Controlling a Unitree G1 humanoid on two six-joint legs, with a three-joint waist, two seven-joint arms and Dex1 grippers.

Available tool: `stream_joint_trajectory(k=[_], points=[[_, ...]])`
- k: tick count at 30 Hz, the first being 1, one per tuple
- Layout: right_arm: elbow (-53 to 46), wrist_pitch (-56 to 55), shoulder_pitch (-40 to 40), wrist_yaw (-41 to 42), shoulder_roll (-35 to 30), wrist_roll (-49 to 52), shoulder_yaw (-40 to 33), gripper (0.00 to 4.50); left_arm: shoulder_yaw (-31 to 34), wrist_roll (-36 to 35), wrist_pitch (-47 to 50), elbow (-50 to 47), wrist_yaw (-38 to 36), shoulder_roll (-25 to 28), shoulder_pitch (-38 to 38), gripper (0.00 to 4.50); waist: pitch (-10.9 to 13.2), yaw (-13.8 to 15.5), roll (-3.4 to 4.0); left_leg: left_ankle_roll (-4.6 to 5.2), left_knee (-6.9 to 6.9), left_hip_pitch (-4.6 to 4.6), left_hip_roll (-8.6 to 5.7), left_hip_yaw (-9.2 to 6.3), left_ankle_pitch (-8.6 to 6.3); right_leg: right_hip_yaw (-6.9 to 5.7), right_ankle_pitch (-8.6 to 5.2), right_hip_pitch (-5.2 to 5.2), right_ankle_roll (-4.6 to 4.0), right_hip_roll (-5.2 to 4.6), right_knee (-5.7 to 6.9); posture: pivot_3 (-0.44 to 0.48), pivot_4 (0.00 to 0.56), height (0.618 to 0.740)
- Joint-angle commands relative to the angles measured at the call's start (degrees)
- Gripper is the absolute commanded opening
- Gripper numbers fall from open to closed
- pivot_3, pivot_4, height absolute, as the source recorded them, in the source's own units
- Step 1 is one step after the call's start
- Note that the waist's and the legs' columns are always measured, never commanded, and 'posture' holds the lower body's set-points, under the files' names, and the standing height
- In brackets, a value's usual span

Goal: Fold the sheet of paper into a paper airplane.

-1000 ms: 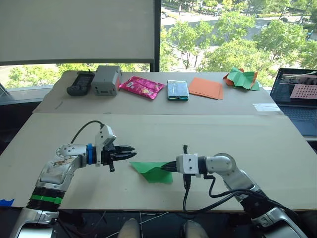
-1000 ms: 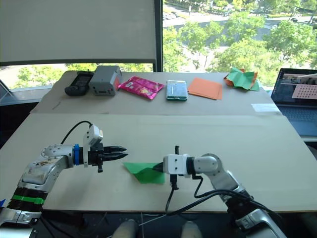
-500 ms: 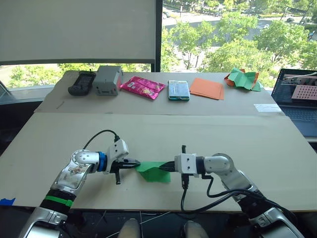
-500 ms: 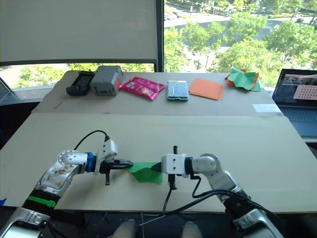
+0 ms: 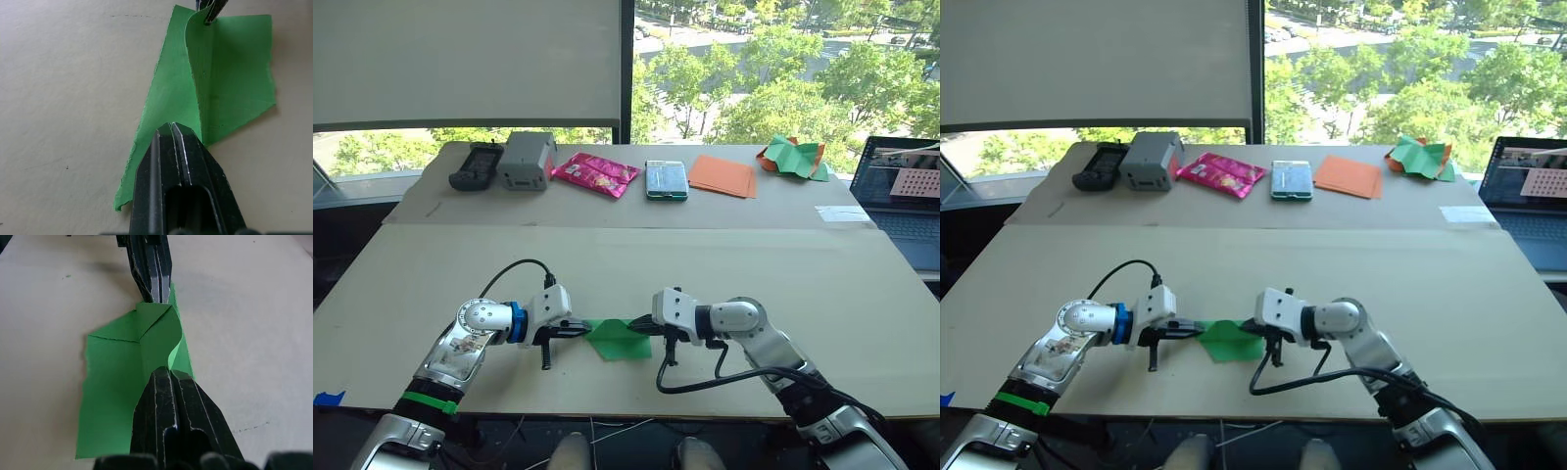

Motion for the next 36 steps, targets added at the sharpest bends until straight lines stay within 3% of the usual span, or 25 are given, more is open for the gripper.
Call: stream_joint_trajectory(k=[1, 14, 23, 28, 36], points=[[-1.29, 4.50, -0.81, -0.28, 0.65, 0.00, 0.01, 0.00, -0.82, 1.51, -0.17, 0.21, 0.03, 0.46, 0.33, 0.02, -0.01, 0.00, 0.02, 0.00, 0.00, 0.00, 0.00, 0.00, 0.00, 0.00, 0.00, 0.00, 0.00, 0.00, 0.00, 0.000, 0.150, 0.706], [1.52, 7.12, -0.65, -2.36, 2.02, -3.99, 2.50, 0.00, 2.16, -0.05, 2.24, -1.19, 1.09, 1.55, -0.56, 0.02, -0.08, -0.10, 0.11, -0.02, 0.00, 0.02, 0.00, 0.00, -0.01, 0.00, 0.00, -0.02, 0.00, 0.00, 0.00, 0.000, 0.150, 0.706], [1.83, 7.11, -0.39, -2.44, 2.35, -4.62, 3.01, 0.00, 8.38, -10.63, 14.19, -12.29, 0.00, 2.70, -1.15, 0.02, -0.08, -0.23, 0.10, -0.03, -0.02, 0.00, 0.00, -0.01, -0.02, 0.00, 0.00, -0.03, 0.00, 0.00, -0.01, 0.000, 0.150, 0.706], [2.07, 7.06, -0.42, -2.27, 2.57, -4.99, 3.01, 0.00, 6.71, -12.57, 17.20, -14.81, -0.05, 2.07, 0.92, 0.02, -0.08, -0.37, 0.10, -0.03, -0.02, 0.02, 0.00, -0.01, -0.02, 0.01, 0.00, -0.03, 0.00, 0.00, 0.00, 0.000, 0.150, 0.706], [1.21, 7.60, -0.27, -1.86, 2.47, -4.76, 2.98, 0.00, 2.13, -7.98, 11.81, -6.93, 1.28, -1.91, 0.01, 0.02, -0.08, -0.38, 0.09, -0.03, -0.01, 0.02, 0.00, 0.00, -0.02, 0.01, -0.01, -0.04, 0.00, 0.00, -0.03, 0.000, 0.150, 0.706]])
